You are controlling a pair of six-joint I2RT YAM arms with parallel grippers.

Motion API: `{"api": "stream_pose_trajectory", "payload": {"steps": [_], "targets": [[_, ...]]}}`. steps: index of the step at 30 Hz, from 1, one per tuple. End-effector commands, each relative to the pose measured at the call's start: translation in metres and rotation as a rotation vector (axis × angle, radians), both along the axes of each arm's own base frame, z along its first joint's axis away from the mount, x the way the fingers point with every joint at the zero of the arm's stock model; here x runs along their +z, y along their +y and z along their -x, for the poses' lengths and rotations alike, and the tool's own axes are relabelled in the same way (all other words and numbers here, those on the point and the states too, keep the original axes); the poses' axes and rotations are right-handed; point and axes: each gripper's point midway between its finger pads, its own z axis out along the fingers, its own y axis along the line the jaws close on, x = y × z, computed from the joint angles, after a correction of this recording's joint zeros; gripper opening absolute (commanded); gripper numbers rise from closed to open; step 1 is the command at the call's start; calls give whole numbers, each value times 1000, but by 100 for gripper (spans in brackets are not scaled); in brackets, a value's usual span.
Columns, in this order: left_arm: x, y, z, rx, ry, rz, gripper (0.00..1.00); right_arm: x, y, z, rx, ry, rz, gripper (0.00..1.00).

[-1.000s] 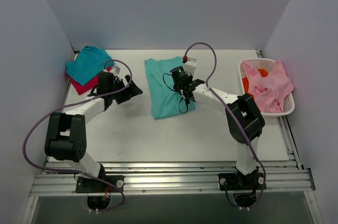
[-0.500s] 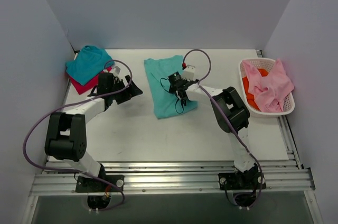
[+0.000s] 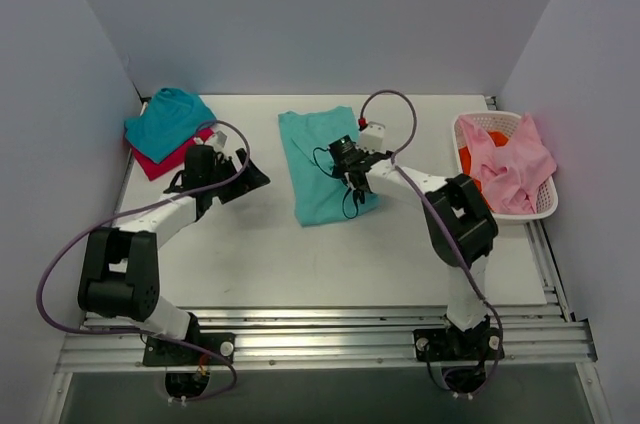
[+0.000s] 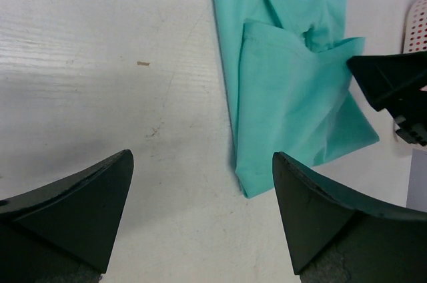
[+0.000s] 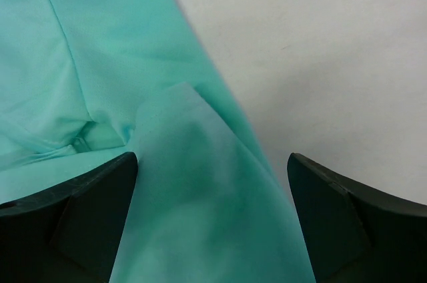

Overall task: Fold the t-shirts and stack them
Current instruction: Fold the tshirt

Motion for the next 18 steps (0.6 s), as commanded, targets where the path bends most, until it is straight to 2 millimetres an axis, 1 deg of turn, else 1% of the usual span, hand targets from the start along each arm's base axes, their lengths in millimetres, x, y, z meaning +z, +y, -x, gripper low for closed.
{"api": "stream_pose_trajectory", "payload": {"steps": [1, 2, 3, 4, 5, 6, 7, 8, 9, 10, 11, 12, 13, 14, 15, 16, 17, 18], "targets": [[51, -7, -2, 15, -153, 12, 94, 83, -28, 7, -76, -153, 0, 91], [54, -9, 0, 17, -159, 12, 94, 95, -34, 15, -78, -170, -6, 91], [62, -14, 5, 21, -177, 11, 94, 100, -39, 20, -81, -172, 0, 91], [60, -17, 10, 21, -173, 10, 94, 103, -43, 25, -85, -179, -5, 91], [65, -21, 15, 23, -182, 18, 94, 108, -49, 35, -88, -191, -21, 91], [62, -33, 23, 1, -176, 20, 94, 110, -52, 42, -87, -199, -32, 91], [60, -36, 26, 12, -176, 9, 94, 108, -54, 47, -87, -202, -46, 91], [52, -40, 34, 14, -159, 13, 94, 99, -58, 62, -67, -183, -69, 91], [51, -45, 37, 13, -165, 17, 94, 97, -55, 64, -61, -197, -104, 91], [47, -55, 44, -6, -161, 20, 94, 91, -56, 70, -53, -190, -120, 91], [34, -55, 50, 5, -142, 7, 94, 87, -55, 75, -42, -188, -143, 91], [31, -58, 50, 12, -141, 19, 94, 67, -53, 84, -19, -148, -159, 91], [26, -59, 52, 14, -134, 19, 94, 60, -51, 87, -17, -139, -179, 91], [14, -61, 56, 18, -108, 11, 94, 50, -48, 89, -7, -127, -193, 91], [12, -63, 56, 16, -106, 14, 94, 34, -43, 94, 12, -99, -219, 91], [6, -63, 57, 16, -94, 11, 94, 25, -42, 97, 17, -83, -227, 91], [0, -64, 58, 14, -77, 8, 94, 11, -40, 99, 23, -59, -232, 90], [-2, -65, 59, 11, -75, 9, 94, 5, -32, 98, 43, -58, -263, 89]]}}
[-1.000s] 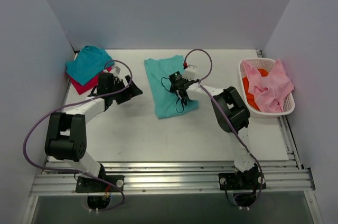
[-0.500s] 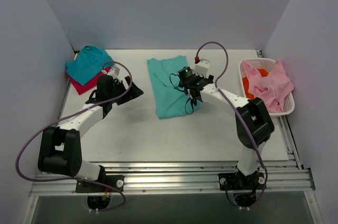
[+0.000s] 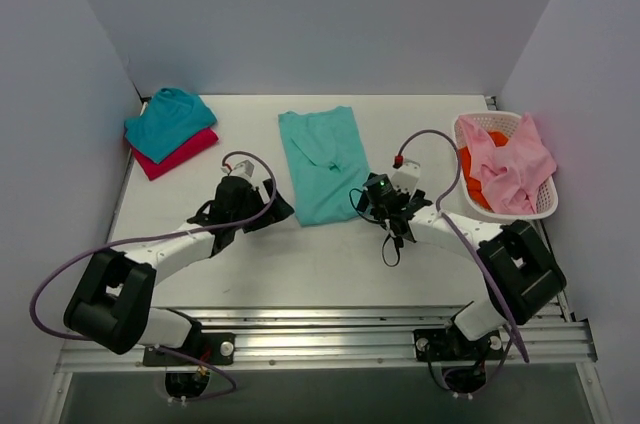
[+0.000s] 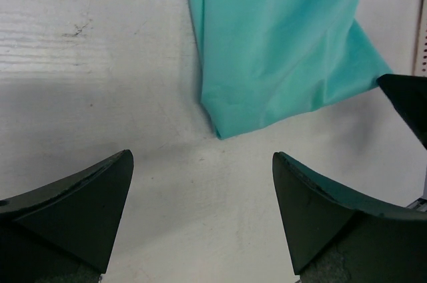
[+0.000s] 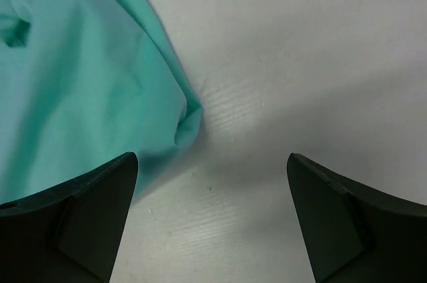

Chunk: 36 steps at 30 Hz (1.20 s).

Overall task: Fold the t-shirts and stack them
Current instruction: Fold the tshirt

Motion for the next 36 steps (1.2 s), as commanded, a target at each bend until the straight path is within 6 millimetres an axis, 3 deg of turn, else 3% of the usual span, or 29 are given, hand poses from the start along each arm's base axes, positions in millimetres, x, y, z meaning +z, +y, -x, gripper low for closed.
{"api": "stream_pose_trajectory", "payload": {"steps": [1, 4, 7, 17, 19, 22, 23, 26, 31, 32, 36], "targets": [[8, -5, -15, 42, -57, 33, 94, -24, 21, -1, 39, 13, -113, 89], [4, -8, -13, 37, -50, 30, 94, -50, 26, 0, 47, 55, -110, 88], [0, -9, -12, 30, -43, 23, 94, -60, 30, -3, 50, 68, -108, 87], [-12, -14, -12, 16, -28, 16, 94, -65, 32, -13, 53, 64, -84, 83], [-12, -16, -12, 9, -29, 16, 94, -65, 32, -14, 59, 63, -76, 76], [-12, -20, -10, 3, -25, 22, 95, -63, 31, -17, 60, 56, -71, 44], [-11, -23, -8, -2, -27, 26, 94, -63, 31, -17, 58, 57, -67, 25], [-11, -28, -4, 2, -27, 35, 94, -64, 31, -17, 57, 62, -64, 0], [-16, -40, 9, 56, 6, 73, 95, -67, 30, -12, 62, 63, -72, 0], [-19, -48, 19, 54, 16, 70, 95, -68, 30, -11, 61, 64, -73, 0], [-37, -50, 27, 180, 30, 39, 95, -72, 31, -10, 66, 70, -74, 0]]}}
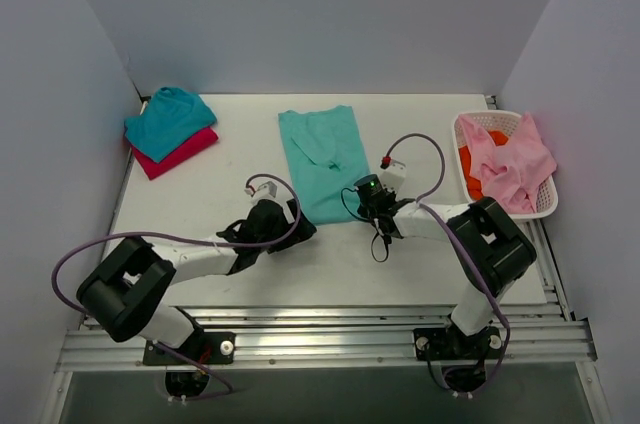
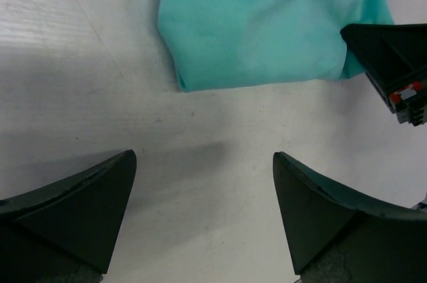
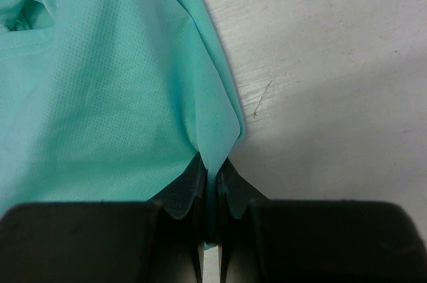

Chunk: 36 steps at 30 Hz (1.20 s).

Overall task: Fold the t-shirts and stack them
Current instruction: Fold the tshirt

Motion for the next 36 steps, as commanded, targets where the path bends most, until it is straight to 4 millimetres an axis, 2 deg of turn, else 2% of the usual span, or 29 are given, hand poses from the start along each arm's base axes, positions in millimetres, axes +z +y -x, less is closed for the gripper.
{"api": "stream_pose_trajectory", "payload": {"steps": [1, 2, 3, 5, 8, 13, 14, 17, 22, 29, 34, 36], "targets": [[-9, -1, -7, 172, 0, 25, 94, -13, -5, 9, 4, 43, 18, 0], [-14, -3, -7, 185, 9, 28, 94, -14, -4, 9, 6, 45, 18, 0], [-28, 0, -6, 222, 35, 22, 95, -15, -4, 9, 7, 44, 14, 0], [-33, -1, -11, 254, 22, 62, 95, -17, -3, 10, 12, 51, 12, 0], [-51, 6, -13, 322, 27, 71, 99, -18, -3, 12, 16, 52, 11, 0], [-56, 18, -17, 410, 12, 60, 100, -17, -4, 13, 20, 49, 12, 0], [-56, 22, -19, 427, 4, 51, 94, -16, -4, 13, 19, 46, 9, 0], [-55, 25, -22, 446, -1, 31, 92, -16, -2, 14, 23, 47, 6, 0], [-56, 22, -27, 444, -7, 16, 87, -19, 1, 12, 31, 50, -5, 0], [-60, 15, -33, 433, -9, 25, 85, -23, 2, 13, 34, 55, -4, 0], [-61, 11, -35, 422, -11, 31, 75, -24, 2, 13, 34, 55, -4, 0], [-64, 11, -35, 418, -11, 26, 56, -24, 2, 12, 35, 55, -6, 0]]}}
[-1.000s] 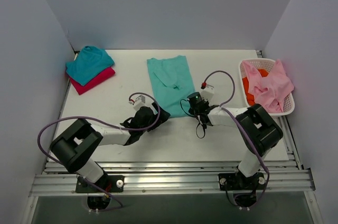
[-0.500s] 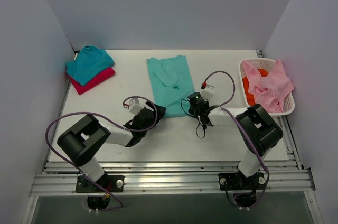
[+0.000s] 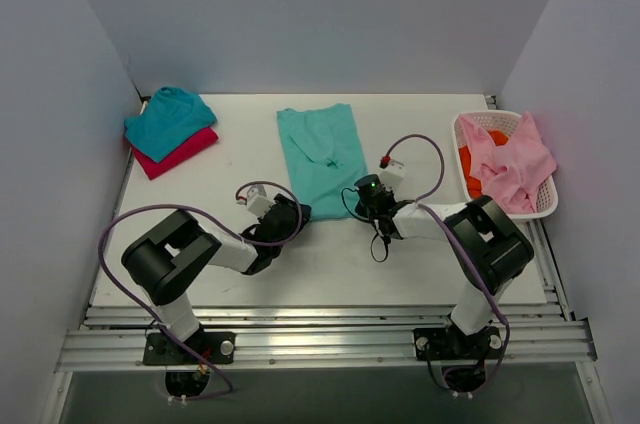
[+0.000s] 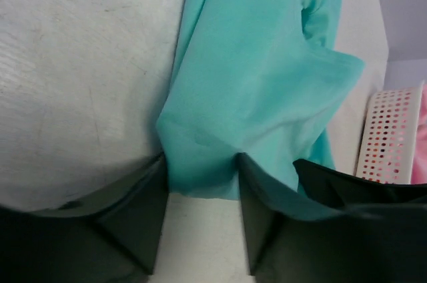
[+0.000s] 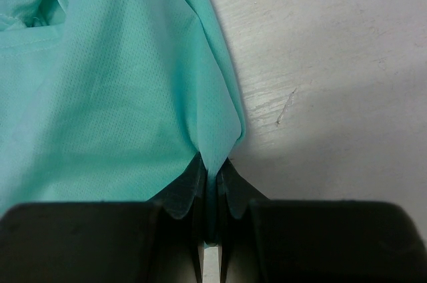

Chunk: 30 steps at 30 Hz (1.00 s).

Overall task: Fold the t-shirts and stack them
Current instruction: Fold the tshirt

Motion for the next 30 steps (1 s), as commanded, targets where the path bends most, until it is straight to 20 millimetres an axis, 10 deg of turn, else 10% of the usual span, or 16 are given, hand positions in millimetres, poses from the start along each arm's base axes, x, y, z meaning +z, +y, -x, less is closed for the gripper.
{"api": "stream_pose_trajectory", "payload": {"steps": [1, 6, 20, 30], "targets": [[-51, 21, 22, -25, 130, -157, 46, -24, -9, 17, 12, 82, 45, 0], [-51, 20, 21, -35, 130, -166, 3, -21, -8, 20, 17, 81, 40, 0], [-16, 34, 75, -158, 99, -187, 2, 16, 27, 78, 107, 53, 45, 0], [64, 59, 106, -199, 16, -227, 2, 54, 43, 96, 107, 6, 52, 0]]}}
